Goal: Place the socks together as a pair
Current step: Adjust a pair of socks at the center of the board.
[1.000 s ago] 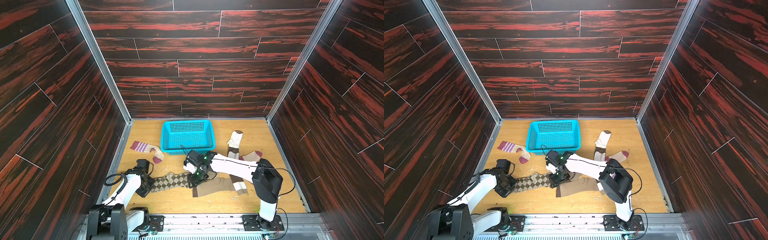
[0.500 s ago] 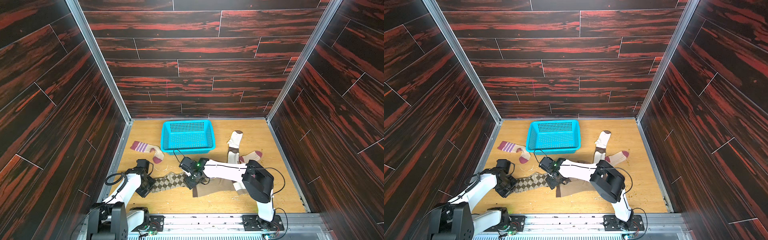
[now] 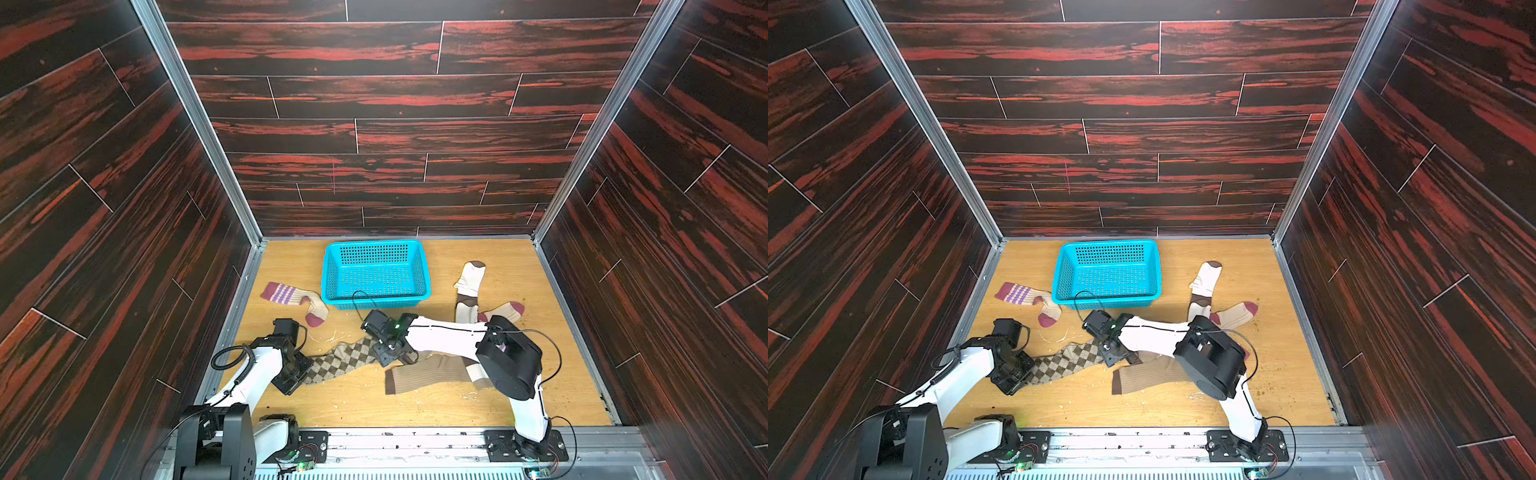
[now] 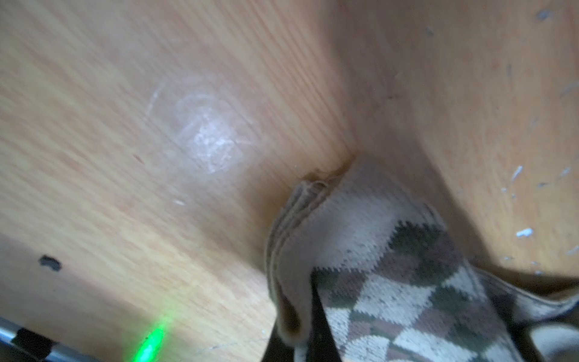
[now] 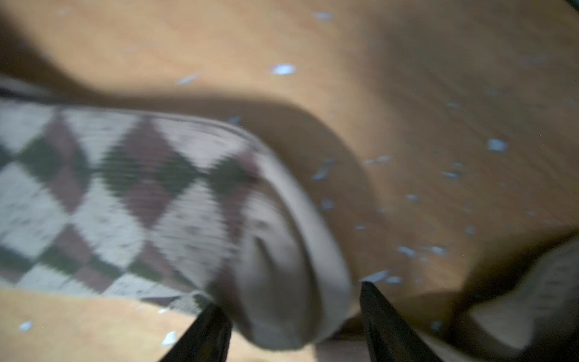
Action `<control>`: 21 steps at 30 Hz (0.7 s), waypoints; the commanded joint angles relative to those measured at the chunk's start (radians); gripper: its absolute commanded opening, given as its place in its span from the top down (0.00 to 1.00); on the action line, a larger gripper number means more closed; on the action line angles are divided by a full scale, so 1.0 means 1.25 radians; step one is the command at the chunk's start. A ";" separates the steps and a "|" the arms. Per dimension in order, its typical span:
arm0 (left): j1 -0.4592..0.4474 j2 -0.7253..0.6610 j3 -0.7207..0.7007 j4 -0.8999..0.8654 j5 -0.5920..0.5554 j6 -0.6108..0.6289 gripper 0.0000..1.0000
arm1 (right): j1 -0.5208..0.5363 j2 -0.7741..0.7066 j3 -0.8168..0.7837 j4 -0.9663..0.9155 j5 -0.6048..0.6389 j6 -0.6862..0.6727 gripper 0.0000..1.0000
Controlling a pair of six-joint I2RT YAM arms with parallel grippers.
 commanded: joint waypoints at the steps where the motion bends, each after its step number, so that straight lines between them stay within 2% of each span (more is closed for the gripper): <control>1: 0.006 0.011 0.000 -0.022 -0.008 0.010 1.00 | -0.036 -0.034 -0.031 -0.022 0.021 0.042 0.34; 5: 0.006 0.015 0.002 -0.025 -0.006 0.015 1.00 | -0.069 -0.049 -0.042 -0.018 -0.007 0.064 0.34; 9: 0.006 0.015 0.002 -0.023 -0.002 0.017 1.00 | -0.075 -0.089 -0.063 0.028 -0.091 0.052 0.36; 14: 0.006 0.004 0.001 -0.025 -0.008 0.014 1.00 | -0.093 -0.149 -0.099 0.034 -0.150 0.077 0.37; 16: 0.006 0.009 0.002 -0.022 -0.003 0.016 1.00 | -0.111 -0.171 -0.109 0.061 -0.217 0.080 0.37; 19: 0.006 0.016 0.002 -0.020 0.003 0.021 1.00 | -0.117 -0.153 -0.075 0.106 -0.376 0.079 0.37; 21: 0.006 0.015 0.002 -0.017 0.003 0.021 1.00 | -0.107 -0.119 -0.037 0.092 -0.413 0.085 0.38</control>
